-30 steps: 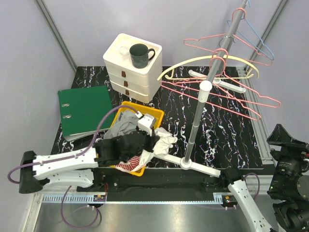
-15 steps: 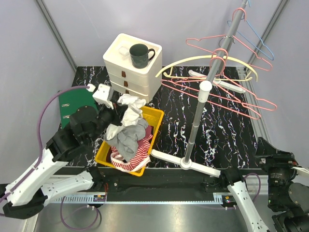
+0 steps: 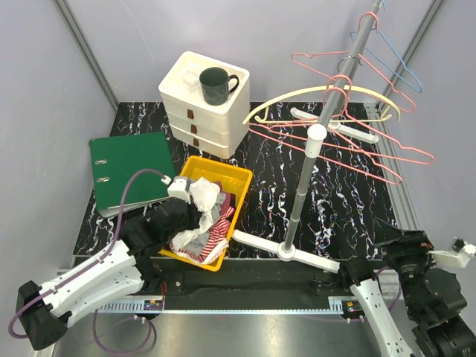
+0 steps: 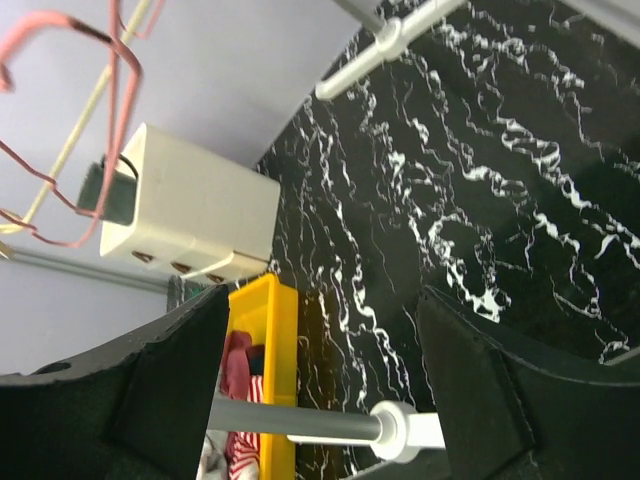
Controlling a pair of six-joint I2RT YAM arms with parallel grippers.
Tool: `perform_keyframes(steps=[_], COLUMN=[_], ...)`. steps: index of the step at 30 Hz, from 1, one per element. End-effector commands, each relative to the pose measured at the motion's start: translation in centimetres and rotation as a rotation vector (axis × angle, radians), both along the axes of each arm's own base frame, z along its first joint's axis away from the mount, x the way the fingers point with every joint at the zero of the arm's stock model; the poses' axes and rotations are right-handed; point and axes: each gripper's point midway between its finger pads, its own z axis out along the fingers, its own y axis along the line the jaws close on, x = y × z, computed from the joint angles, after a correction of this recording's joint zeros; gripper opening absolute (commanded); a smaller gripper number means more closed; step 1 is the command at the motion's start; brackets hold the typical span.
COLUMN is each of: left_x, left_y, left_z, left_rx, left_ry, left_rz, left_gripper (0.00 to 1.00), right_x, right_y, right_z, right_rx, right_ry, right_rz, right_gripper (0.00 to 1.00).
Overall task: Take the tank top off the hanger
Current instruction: Place the tank top in the bin.
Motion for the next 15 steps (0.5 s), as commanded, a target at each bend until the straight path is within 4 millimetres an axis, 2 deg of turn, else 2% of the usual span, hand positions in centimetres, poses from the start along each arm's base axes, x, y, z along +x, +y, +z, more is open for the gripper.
perform_keyframes(steps=[1,2,3,4,5,7,8,12,14,15], left_x=[1.0,1.0,0.9,0.6,0.4,-0.5,-0.9,-3.9,-4.9,-5.6], left_y=[0.6,0.7,0.7,0.7,0.6,0.3,0.1,-1.1,-1.0,-1.3], left_z=[2.8,4.5,5.2,5.7,6.8,8.6,9.6,14.3,16.7,17.3], left_rx=[-0.104,-0.130,-0.144,-0.152,-0.172,-0.235,-0.261,-0.405,-0.460,-0.482], left_ry=[-0.044,-0.081,-0.094,-0.103,-0.120,-0.149,-0.164,-0.239,-0.284,-0.283], left_rz=[0.124,0.117,0.107,0.093,0.074,0.025,0.000,-0.176,-0.218,-0.253], left_gripper=[0.12,0.27,0.36,0.50,0.73,0.95,0.99,0.99,0.99,0.99], right_x=[0.6,0.6,0.9,1.0,1.1,1.5,1.7,2.8,3.4,3.8], right_y=[2.1,2.5,2.8,3.0,3.4,3.8,4.0,4.8,5.4,5.6], right_z=[-1.6,-1.8,-2.3,-2.6,-2.7,-3.5,-3.8,-5.3,-5.4,-6.1], right_rx=[0.048,0.054,0.064,0.069,0.078,0.088,0.093,0.109,0.113,0.110], right_ry=[0.056,0.062,0.077,0.085,0.091,0.112,0.120,0.157,0.147,0.161], right_rz=[0.093,0.109,0.115,0.124,0.141,0.149,0.158,0.168,0.192,0.199], right_gripper=[0.84,0.84,0.84,0.84,0.84,0.84,0.84,0.84,0.84,0.84])
